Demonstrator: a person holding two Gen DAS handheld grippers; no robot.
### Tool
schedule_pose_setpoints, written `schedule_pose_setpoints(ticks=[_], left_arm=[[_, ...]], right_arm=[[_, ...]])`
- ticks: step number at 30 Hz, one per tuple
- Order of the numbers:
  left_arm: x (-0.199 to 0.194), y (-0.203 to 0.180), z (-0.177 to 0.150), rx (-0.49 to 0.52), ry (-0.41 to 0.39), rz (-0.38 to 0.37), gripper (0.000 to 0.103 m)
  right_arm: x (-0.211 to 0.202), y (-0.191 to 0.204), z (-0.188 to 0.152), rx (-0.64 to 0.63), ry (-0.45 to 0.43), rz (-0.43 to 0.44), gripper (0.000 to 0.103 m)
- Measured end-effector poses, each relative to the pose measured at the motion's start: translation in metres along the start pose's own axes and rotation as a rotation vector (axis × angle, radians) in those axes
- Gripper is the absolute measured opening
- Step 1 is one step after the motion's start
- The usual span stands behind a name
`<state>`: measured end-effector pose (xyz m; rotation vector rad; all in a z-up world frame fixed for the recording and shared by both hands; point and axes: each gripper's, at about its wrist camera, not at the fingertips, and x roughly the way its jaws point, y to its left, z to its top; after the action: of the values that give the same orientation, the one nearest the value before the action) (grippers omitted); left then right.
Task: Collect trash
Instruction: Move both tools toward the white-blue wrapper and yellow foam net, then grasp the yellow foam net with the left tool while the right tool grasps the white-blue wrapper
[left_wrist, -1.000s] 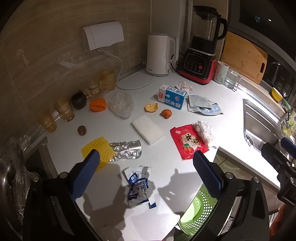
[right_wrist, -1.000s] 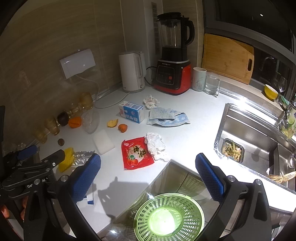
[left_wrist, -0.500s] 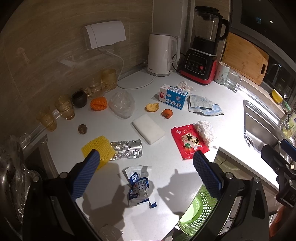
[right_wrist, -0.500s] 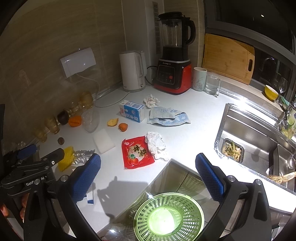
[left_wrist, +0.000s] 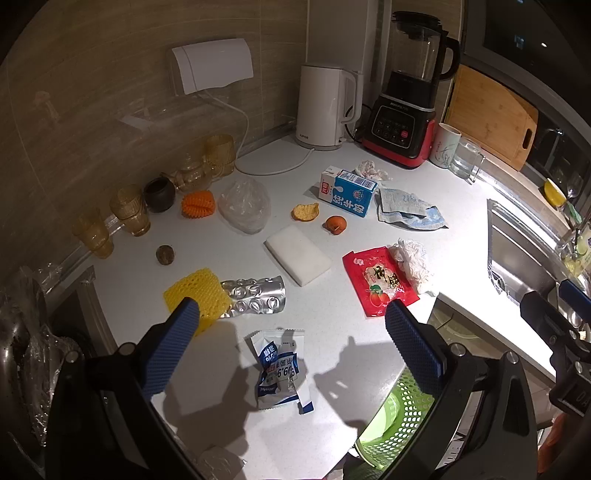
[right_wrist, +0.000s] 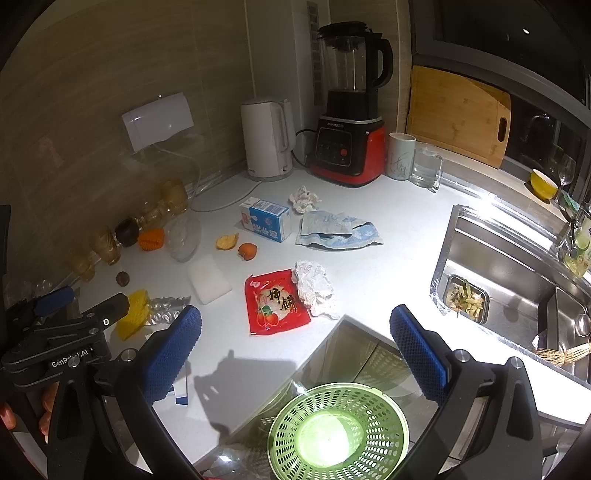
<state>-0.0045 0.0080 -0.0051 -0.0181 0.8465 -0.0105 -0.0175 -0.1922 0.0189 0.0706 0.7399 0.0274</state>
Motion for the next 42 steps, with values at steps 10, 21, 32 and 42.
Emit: schedule_pose_setpoints(ticks=[10, 21, 32, 42], left_arm=[[0.001, 0.001, 0.002, 0.003, 0.0, 0.001, 0.097], [0.001, 0.001, 0.002, 0.004, 0.001, 0.0, 0.097], [0.003, 0.002, -0.001, -0.001, 0.005, -0.002, 0.097], [0.019, 0.009, -0.012, 0.0, 0.036, 0.006, 0.097]], right_arm=[[0.001, 0.001, 0.001, -0.002, 0.003, 0.0, 0.101], [0.002, 0.002, -0.001, -0.002, 0.005, -0.001, 0.101], [0.006, 0.002, -0.001, -0.001, 0.014, 0.009, 0.101], [0.021, 0.009, -0.002, -0.016, 0.053, 0.05, 0.101]])
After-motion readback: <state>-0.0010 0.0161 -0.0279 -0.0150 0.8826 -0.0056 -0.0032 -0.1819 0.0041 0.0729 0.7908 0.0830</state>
